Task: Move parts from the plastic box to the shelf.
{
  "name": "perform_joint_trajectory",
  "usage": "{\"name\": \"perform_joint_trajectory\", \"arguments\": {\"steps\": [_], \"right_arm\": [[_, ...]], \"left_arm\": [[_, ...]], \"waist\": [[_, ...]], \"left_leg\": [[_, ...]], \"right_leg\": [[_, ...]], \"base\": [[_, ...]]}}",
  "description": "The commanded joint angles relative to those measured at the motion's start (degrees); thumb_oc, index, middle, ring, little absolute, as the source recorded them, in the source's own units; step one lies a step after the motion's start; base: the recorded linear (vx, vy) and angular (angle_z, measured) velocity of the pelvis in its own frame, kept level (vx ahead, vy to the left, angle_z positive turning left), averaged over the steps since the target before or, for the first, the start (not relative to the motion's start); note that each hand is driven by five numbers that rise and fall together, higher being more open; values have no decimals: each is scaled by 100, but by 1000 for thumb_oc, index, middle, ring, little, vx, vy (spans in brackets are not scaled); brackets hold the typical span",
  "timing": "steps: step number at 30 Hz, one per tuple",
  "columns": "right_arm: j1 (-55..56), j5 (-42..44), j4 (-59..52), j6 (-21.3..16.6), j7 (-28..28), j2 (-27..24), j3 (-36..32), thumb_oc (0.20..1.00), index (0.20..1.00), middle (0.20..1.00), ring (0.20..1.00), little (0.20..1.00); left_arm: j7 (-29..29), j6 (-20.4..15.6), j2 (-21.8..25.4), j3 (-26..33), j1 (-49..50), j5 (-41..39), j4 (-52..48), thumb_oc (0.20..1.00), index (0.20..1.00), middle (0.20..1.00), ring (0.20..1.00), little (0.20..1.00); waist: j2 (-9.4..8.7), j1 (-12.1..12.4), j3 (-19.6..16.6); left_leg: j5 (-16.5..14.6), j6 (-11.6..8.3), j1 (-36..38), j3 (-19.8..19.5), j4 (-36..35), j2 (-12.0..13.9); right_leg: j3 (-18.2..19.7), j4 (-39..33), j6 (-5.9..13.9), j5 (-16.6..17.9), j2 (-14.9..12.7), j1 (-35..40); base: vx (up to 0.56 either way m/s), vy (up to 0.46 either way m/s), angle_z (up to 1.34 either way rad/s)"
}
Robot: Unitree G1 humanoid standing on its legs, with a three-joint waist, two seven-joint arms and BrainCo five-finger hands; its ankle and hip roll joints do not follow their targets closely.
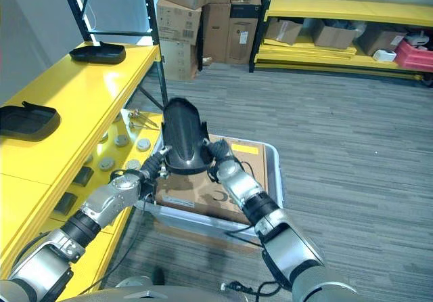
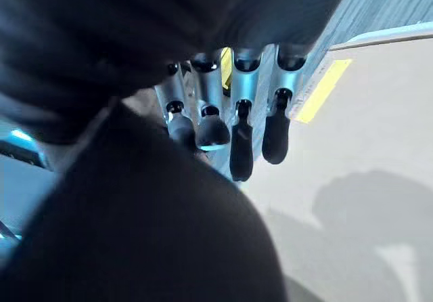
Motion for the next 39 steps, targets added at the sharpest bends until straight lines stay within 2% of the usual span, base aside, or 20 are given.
{"name": "perform_joint_trajectory", "arguments": {"steps": [1,6,13,18,19,23,24,26,31,32,36,39], "right_arm": [[-327,560,-157,-387,-373,307,78,1000,1000,1000,1000,1000],[-23,462,-270,-483,-343,188,-215,1000,1000,1000,1000,1000],[828,481,-385,-665,-213,79,-475,1000,1000,1000,1000,1000],[1286,556,-405,-860,-139,50,-642,1000,1000,1000,1000,1000],[1587,458,-486,-993,-34,8,-771,1000,1000,1000,1000,1000],[2026,584,-667,-1080,-20,-35,-956,1000,1000,1000,1000,1000],[2445,396,-776,-1180,130,-103,-1154,1000,1000,1000,1000,1000],[2719,591,-782,-1168,137,-134,-1257,1000,1000,1000,1000,1000],[3338,386,-334,-1299,376,-154,-1600,1000,1000,1000,1000,1000],[3455,275,-109,-1363,450,-159,-1688,1000,1000,1000,1000,1000],[3652,225,291,-1510,593,-155,-1808,1000,1000,1000,1000,1000],[3847,44,839,-1719,702,-66,-1865,1000,1000,1000,1000,1000]], "left_arm": [[103,-900,-558,128,-1231,-239,-344,200,200,200,200,200],[33,-1007,-445,353,-1137,-1,-355,200,200,200,200,200],[63,-1439,-250,586,-836,555,-503,200,200,200,200,200],[116,-1622,-88,761,-626,666,-619,200,200,200,200,200],[147,-1701,1,876,-456,675,-669,200,200,200,200,200],[152,-1809,106,1050,-192,679,-737,200,200,200,200,200],[140,-1927,211,1215,46,656,-804,200,200,200,200,200],[127,-2016,267,1334,227,657,-857,200,200,200,200,200],[82,-2463,519,1815,644,747,-1011,200,200,200,200,200],[76,-2601,627,1973,716,769,-1097,200,200,200,200,200],[8,-2655,794,2296,882,640,-1319,200,200,200,200,200],[3,-2674,1068,2711,1007,617,-1669,200,200,200,200,200]], "waist": [[114,258,-321],[107,200,-338],[95,64,-344],[92,-8,-334],[92,-64,-327],[88,-148,-325],[78,-225,-313],[74,-273,-309],[41,-390,-304],[35,-391,-306],[25,-344,-328],[46,-201,-384]], "left_leg": [[-395,-161,-178,-342,243,198],[-395,-148,-201,-300,245,210],[-364,-132,-232,-214,207,221],[-337,-128,-254,-145,195,235],[-325,-121,-270,-94,191,244],[-302,-108,-284,-13,167,259],[-286,-93,-297,56,144,269],[-274,-85,-294,115,125,279],[-255,-70,-314,254,106,299],[-257,-57,-321,259,94,285],[-267,-35,-352,212,63,222],[-310,71,-449,-39,-21,20]], "right_leg": [[-478,542,308,-587,-297,114],[-464,528,302,-592,-293,88],[-395,485,301,-576,-264,24],[-354,473,296,-565,-249,-15],[-323,468,298,-562,-242,-44],[-266,470,307,-557,-226,-97],[-217,463,311,-550,-212,-144],[-190,452,315,-541,-205,-165],[-110,450,320,-520,-196,-246],[-89,451,323,-515,-194,-263],[-56,439,338,-502,-211,-285],[28,591,369,-595,-227,-367]], "base": [[0,0,0],[0,0,0],[-27,-7,-7],[-30,-2,-7],[-44,3,-9],[-40,3,-4],[-65,2,-3],[-53,6,-5],[-44,7,-22],[-36,9,-29],[-18,4,-9],[-8,-15,0]]}}
